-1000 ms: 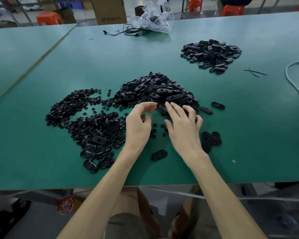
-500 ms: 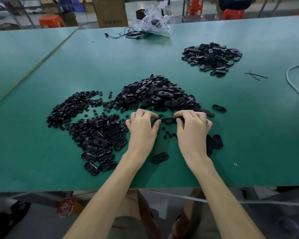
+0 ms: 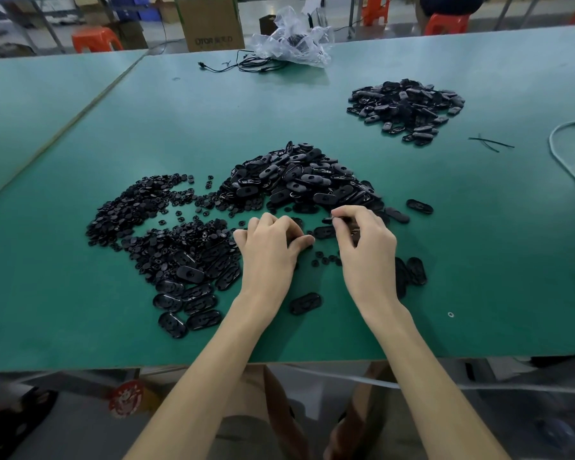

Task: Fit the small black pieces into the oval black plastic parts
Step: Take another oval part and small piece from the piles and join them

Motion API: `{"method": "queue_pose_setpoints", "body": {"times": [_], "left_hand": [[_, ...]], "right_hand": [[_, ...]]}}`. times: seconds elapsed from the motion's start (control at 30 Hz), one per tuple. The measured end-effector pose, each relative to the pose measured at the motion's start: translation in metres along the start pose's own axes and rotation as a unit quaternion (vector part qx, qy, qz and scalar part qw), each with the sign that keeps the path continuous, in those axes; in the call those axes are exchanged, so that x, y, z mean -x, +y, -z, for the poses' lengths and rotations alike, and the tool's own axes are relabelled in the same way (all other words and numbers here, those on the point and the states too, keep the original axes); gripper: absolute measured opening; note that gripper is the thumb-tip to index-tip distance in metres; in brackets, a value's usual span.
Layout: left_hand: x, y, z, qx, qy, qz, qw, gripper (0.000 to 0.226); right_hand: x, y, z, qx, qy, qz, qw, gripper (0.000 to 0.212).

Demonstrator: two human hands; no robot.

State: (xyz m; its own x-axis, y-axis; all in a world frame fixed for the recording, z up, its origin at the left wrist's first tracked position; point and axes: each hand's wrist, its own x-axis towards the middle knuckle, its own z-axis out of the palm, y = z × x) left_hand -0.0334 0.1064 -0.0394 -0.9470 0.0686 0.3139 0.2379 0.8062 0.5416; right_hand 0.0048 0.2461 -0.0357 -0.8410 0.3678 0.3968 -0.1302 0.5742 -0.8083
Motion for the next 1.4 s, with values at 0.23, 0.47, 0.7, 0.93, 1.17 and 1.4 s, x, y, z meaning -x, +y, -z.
{"method": "queue_pose_setpoints", "body": {"times": [0.23, 0.47, 0.7, 0.93, 1.17, 1.4], "left_hand": [[-0.002, -0.002, 0.0, 0.057, -0.029, 0.032, 0.997, 0.014], [0.0, -0.002, -0.001, 0.043, -0.027, 0.032, 0.998, 0.014], [0.003, 0.004, -0.002, -0.034, -0.017, -0.02, 0.999, 0.009], [0.003, 0.002, -0.008, 0.044, -0.008, 0.025, 0.999, 0.022], [-0.002, 0.001, 0.002, 0.214, -0.009, 0.045, 0.976, 0.012], [-0.002, 0.0, 0.006, 0.282, 0.017, 0.016, 0.959, 0.013]], "right_hand": [[0.0, 0.001, -0.001, -0.024, 0.001, 0.001, 1.0, 0.014], [0.001, 0.0, 0.0, -0.046, -0.007, -0.002, 0.999, 0.021], [0.0, 0.0, 0.002, -0.054, -0.026, -0.014, 0.998, 0.029], [0.0, 0.002, 0.001, -0.081, -0.034, -0.022, 0.996, 0.027], [-0.001, 0.003, 0.0, -0.09, -0.041, -0.023, 0.995, 0.02], [-0.001, 0.004, 0.002, -0.105, -0.03, -0.043, 0.993, 0.01]]}}
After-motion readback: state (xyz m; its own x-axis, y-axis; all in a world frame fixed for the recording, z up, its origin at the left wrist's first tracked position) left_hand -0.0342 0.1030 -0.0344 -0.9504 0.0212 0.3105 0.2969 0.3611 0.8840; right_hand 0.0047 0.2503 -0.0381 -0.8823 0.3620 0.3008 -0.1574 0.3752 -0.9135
